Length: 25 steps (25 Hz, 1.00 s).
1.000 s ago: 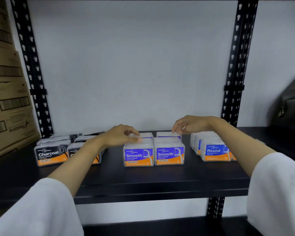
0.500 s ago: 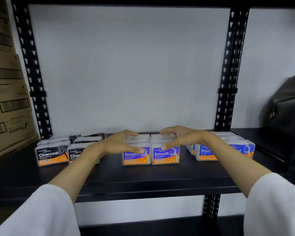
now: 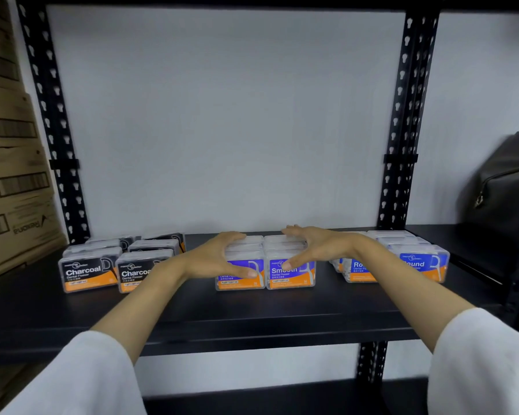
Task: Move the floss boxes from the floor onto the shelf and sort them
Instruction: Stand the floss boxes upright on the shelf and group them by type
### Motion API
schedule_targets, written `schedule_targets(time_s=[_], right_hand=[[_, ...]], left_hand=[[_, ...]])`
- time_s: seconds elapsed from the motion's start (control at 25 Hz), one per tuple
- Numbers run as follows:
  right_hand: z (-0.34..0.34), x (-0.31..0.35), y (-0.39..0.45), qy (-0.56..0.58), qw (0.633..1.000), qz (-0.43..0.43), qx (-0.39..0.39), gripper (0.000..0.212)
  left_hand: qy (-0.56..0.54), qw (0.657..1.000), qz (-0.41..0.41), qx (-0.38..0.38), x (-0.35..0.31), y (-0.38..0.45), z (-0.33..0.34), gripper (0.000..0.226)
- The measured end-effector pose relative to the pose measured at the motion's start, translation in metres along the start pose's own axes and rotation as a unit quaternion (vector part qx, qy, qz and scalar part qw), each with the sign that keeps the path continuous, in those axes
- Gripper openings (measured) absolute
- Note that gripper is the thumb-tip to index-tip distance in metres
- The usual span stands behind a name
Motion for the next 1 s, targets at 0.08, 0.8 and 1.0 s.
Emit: schedule_targets(time_s=[0.08, 0.8, 1.0], right_hand=[[0.001, -0.001, -0.001, 0.008, 1.000, -0.001, -0.012, 0.092], [0.000, 0.014, -0.010, -0.004, 0.999, 0.029, 0.019, 0.077], [-0.002, 0.021, -0.014, 0.010, 1.000, 0.018, -0.010, 0.078]], left_hand=[[0.002, 1.000, 0.000, 0.000, -0.001, 0.001, 0.002, 0.091], [0.058, 0.998, -0.015, -0.006, 0.003, 0.009, 0.002, 0.097], [0.137, 0.990, 0.005, -0.043, -0.007, -0.002, -0.004, 0.093]])
Point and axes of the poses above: each hand's wrist, its own y-axis towards the middle knuckle, its own z-axis out of the palm, x = y × z, the point moved 3 cm from there along y, towards the middle knuckle, and after that the axes turned 4 degrees about y, right-handed, at the moved point
